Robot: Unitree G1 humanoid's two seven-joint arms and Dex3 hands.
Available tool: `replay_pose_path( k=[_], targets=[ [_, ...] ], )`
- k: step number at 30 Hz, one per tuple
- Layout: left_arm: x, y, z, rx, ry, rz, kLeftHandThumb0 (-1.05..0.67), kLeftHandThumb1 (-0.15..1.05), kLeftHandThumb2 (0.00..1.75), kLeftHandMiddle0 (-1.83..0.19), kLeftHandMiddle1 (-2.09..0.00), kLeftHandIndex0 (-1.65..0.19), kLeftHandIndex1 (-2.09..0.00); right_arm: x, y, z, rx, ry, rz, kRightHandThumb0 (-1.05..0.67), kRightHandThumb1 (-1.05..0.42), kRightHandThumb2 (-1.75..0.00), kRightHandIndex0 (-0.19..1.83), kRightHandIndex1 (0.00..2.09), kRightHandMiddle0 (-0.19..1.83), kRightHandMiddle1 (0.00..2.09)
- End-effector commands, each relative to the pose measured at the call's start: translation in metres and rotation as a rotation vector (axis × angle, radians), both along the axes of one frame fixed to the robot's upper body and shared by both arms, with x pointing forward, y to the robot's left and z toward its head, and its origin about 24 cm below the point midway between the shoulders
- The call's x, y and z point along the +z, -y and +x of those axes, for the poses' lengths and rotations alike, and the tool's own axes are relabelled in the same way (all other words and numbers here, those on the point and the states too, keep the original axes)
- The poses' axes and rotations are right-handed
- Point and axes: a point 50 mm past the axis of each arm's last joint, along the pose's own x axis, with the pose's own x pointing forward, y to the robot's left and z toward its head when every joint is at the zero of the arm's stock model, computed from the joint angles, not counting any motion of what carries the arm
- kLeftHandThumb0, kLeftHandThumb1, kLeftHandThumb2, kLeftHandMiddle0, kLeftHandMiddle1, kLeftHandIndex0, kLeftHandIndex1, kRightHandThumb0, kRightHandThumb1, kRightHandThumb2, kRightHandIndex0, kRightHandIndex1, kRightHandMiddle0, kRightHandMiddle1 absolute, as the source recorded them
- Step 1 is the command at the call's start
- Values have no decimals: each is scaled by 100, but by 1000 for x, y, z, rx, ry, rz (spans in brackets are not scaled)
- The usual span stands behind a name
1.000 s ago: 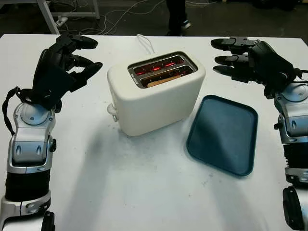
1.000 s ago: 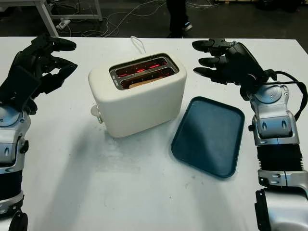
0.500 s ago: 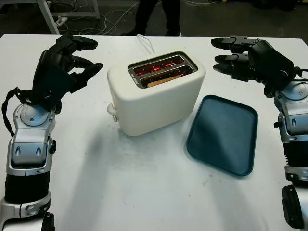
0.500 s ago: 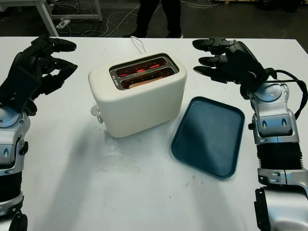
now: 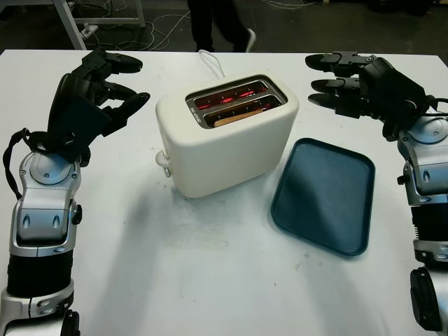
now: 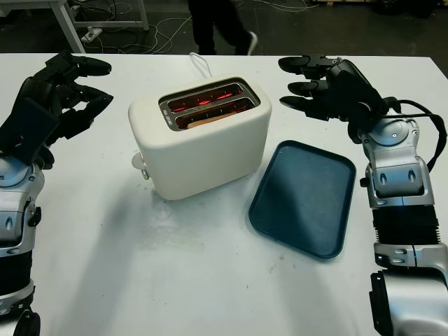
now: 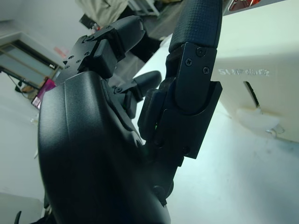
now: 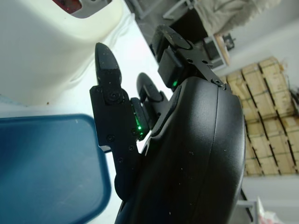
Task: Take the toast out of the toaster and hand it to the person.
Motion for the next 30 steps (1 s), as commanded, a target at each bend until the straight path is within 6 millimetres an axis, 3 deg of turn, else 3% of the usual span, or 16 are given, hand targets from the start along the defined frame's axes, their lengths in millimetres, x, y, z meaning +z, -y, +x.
replay_pose_path(
  k=[1, 30],
  targets=[
    [-4, -2, 0, 7, -12, -2, -89, 92, 14, -31, -114, -32, -91, 3, -1, 2, 13, 18, 0, -41, -92, -10, 62, 3, 54, 2],
    [-7, -2, 0, 6, -28, -20, -91, 92, 13, -32, -112, -33, -90, 2, -8, 3, 23, -21, 49, -38, -92, -7, 61, 5, 53, 0]
  ],
)
